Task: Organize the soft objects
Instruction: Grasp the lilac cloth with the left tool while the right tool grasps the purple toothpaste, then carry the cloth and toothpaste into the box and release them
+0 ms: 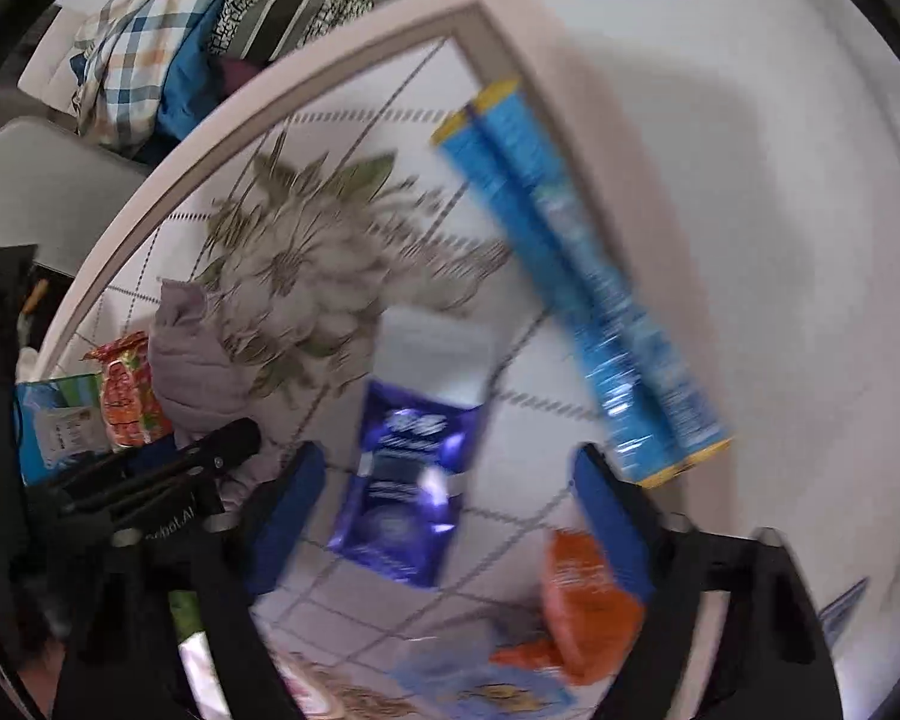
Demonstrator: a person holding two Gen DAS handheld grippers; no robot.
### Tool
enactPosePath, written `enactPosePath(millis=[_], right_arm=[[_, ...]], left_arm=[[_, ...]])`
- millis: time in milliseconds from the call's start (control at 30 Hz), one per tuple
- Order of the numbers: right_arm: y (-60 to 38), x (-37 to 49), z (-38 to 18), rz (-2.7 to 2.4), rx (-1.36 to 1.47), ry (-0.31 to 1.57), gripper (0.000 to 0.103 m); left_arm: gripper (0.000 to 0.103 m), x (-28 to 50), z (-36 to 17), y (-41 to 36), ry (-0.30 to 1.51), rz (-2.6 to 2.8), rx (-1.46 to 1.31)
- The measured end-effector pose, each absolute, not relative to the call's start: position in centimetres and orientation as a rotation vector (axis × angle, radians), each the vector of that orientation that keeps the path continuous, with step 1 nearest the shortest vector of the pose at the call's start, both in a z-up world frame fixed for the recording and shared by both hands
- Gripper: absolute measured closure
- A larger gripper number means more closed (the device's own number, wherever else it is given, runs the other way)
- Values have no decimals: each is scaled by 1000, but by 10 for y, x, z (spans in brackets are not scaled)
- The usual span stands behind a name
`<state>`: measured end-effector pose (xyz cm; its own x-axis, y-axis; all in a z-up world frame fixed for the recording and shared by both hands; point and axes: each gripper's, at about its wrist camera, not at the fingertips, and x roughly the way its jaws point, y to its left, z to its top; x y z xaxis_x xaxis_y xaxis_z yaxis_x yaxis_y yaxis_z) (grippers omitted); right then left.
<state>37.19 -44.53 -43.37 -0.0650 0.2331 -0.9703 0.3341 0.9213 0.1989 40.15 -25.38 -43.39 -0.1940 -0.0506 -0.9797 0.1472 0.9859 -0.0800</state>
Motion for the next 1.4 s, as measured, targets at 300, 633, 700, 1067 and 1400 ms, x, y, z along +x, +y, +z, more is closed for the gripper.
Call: enactPosePath(millis=[300,633,700,1067,1400], right_arm=[[-413,379,-463,-191,410,1686,50],[-397,356,-434,-167,330,1608,52],[-394,350,-418,-150,329,1579,52],[-312,331,-273,57,278,1408,52],[-142,309,-228,226,163,1400,52]], left_arm=[[75,381,-436,-226,1733,-151,35],[77,351,-387,-206,1622,-193,18],[77,342,-368,-198,1593,-219,-2],[77,303,-223,-72,1398,-232,-97],[77,297,-216,94,1381,-21,-83]])
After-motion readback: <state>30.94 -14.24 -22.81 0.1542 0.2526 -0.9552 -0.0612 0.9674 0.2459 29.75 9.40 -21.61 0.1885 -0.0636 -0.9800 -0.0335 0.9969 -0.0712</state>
